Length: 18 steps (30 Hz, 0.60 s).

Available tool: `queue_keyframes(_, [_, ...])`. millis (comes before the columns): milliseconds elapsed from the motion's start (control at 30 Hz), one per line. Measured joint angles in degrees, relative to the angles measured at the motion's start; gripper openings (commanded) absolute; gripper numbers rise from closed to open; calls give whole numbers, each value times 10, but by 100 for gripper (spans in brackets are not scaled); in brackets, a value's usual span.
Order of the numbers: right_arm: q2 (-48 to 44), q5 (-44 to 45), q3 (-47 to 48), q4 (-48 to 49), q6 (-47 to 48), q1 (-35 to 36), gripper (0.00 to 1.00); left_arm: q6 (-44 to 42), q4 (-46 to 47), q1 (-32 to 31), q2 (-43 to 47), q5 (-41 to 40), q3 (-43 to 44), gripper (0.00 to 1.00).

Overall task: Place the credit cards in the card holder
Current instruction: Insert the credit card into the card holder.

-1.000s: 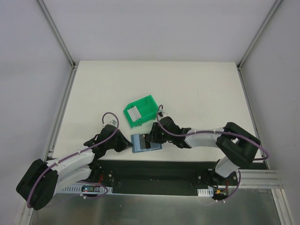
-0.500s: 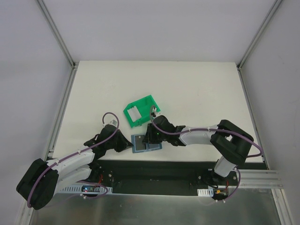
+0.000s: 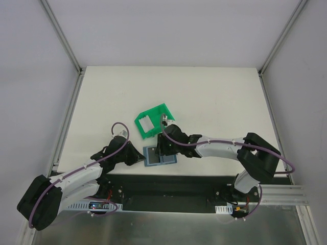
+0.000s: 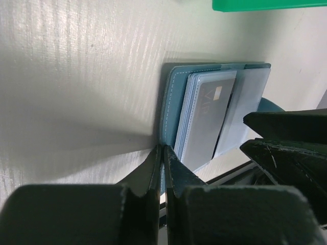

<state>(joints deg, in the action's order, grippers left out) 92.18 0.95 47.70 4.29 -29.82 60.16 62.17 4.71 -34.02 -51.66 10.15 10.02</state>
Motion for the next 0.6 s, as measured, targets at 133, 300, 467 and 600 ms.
queue_keyframes(133, [0,34,38,-52,20,22,50,0,-5,0,16,3,0,0])
queue_keyframes(300, [3,58,74,-87,36,43,52,-2,-8,0,40,9,0,0])
queue_keyframes(467, [23,72,103,-119,43,51,53,-4,-8,0,57,18,0,0])
queue_keyframes(600, [45,77,126,-145,46,54,56,-18,-8,0,68,26,0,0])
